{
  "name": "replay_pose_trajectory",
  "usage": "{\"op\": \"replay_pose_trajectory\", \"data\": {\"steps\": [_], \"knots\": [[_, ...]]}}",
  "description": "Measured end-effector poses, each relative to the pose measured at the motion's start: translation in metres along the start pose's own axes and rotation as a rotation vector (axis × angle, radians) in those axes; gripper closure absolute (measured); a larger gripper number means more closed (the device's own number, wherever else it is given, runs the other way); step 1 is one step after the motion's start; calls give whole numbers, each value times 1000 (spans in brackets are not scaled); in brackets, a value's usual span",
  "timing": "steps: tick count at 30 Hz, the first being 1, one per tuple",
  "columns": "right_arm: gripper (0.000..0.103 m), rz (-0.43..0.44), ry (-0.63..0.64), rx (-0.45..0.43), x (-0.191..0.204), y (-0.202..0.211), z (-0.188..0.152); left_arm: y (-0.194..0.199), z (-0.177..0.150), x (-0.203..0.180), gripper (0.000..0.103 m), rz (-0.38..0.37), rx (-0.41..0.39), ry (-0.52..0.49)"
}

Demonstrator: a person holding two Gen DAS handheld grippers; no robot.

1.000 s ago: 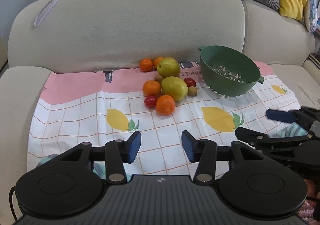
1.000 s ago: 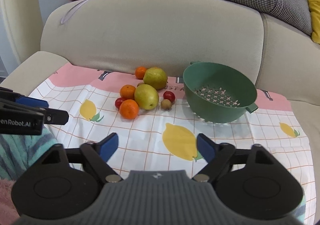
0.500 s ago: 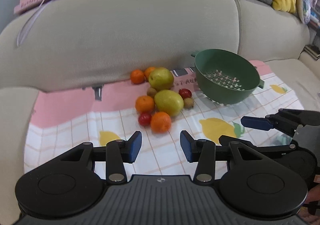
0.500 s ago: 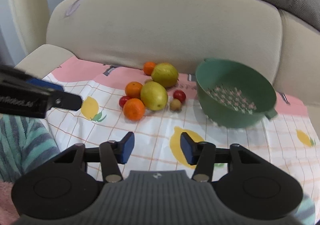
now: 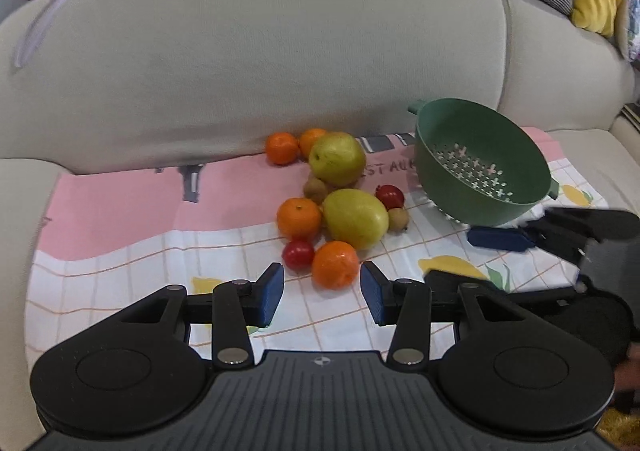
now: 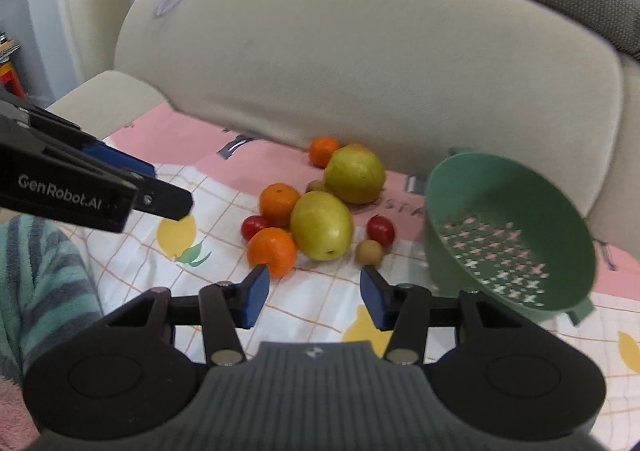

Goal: Organize fruits
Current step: 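Move both tools toward the fruit pile with grippers open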

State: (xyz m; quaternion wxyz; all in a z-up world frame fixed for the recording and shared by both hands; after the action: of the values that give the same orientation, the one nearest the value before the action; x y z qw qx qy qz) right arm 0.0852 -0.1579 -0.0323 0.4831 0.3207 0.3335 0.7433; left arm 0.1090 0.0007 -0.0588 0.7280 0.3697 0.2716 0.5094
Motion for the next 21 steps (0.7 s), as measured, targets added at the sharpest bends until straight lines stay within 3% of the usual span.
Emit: {"op": "replay_pose_trajectory", "data": {"steps": [8, 12, 21], "knots": [[56, -15, 57, 21, -10, -31, 22, -26, 7, 3, 51, -14, 41, -64], [66, -24, 56, 27, -17, -46, 31, -40, 9, 4, 51, -30, 56, -62], [76, -5, 119, 49, -27, -64, 27, -77, 0, -2, 50, -49, 105, -87]]}}
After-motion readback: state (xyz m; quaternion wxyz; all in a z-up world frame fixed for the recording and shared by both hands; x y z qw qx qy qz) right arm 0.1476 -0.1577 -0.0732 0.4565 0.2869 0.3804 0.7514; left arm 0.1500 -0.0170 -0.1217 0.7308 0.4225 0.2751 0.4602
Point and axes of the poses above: each gripper's, at about its wrist camera, not at the fingertips, and y roughly against the way its jaws point, x to its left, z to its top, the point moved 3 cm from there along -y, roughly the way its jaws point, and after that the axes turned 6 degrees about -y, right-handed, at the moved point
